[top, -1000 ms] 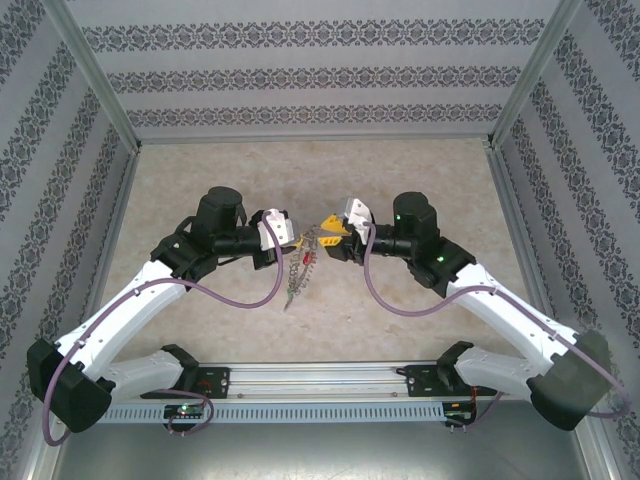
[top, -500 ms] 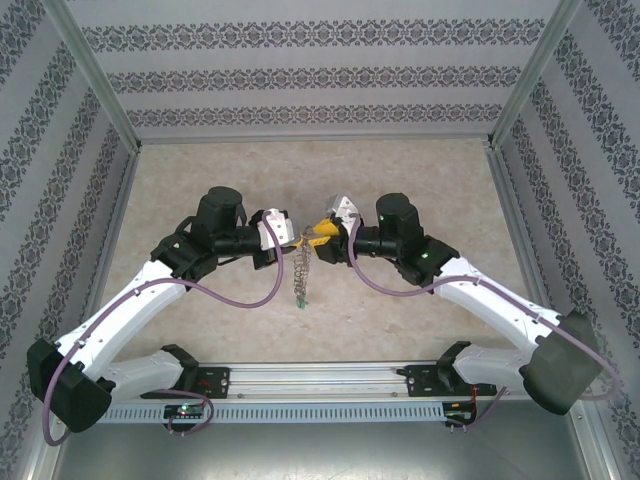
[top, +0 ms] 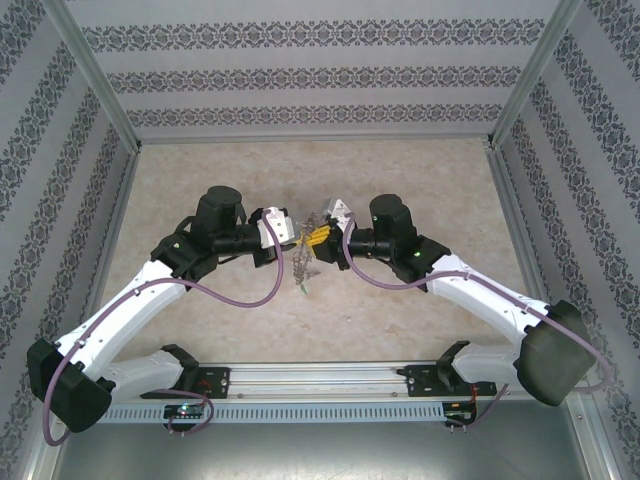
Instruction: Put the keys on the keyring
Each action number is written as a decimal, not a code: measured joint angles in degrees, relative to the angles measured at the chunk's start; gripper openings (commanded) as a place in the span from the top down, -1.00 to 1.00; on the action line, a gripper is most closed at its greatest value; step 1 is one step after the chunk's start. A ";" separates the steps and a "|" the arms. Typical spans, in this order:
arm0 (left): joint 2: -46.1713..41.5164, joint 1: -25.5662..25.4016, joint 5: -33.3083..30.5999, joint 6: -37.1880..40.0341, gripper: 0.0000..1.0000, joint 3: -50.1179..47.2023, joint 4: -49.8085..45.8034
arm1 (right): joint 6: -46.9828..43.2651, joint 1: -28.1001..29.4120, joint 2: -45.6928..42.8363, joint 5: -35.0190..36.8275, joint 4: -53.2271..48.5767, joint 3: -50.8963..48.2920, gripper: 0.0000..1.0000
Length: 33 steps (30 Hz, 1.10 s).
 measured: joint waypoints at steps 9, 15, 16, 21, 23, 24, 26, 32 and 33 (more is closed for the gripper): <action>1.55 -0.02 0.66 -1.86 1.00 0.83 -0.33 | -12.90 2.60 -5.40 6.67 -3.28 -2.23 0.75; 3.48 0.00 2.64 -2.51 1.00 4.09 -2.58 | -29.62 7.82 -8.68 14.53 -7.02 -3.15 0.68; 3.78 0.00 3.06 -2.56 1.00 4.59 -2.91 | -32.46 8.44 -8.92 15.76 -7.82 -3.26 0.69; 4.31 0.09 4.15 -2.73 1.00 5.57 -3.26 | -45.29 10.97 -8.96 23.43 -12.50 -3.21 0.48; 4.31 0.15 4.35 -2.71 1.00 5.64 -3.23 | -47.82 11.17 -9.22 25.55 -13.60 -3.26 0.42; 4.31 0.22 4.35 -2.71 1.00 5.64 -3.23 | -48.46 11.10 -9.79 26.32 -13.73 -3.41 0.39; 4.17 0.31 4.33 -2.69 1.00 5.33 -2.73 | -48.59 10.67 -11.74 27.08 -13.75 -4.00 0.40; 0.59 0.33 4.31 -1.40 1.00 0.22 1.07 | -35.74 1.01 -18.40 18.80 -10.23 -4.74 0.45; 0.28 0.33 4.33 -0.96 1.00 -0.02 1.22 | -33.16 -0.98 -18.80 16.79 -9.22 -4.74 0.46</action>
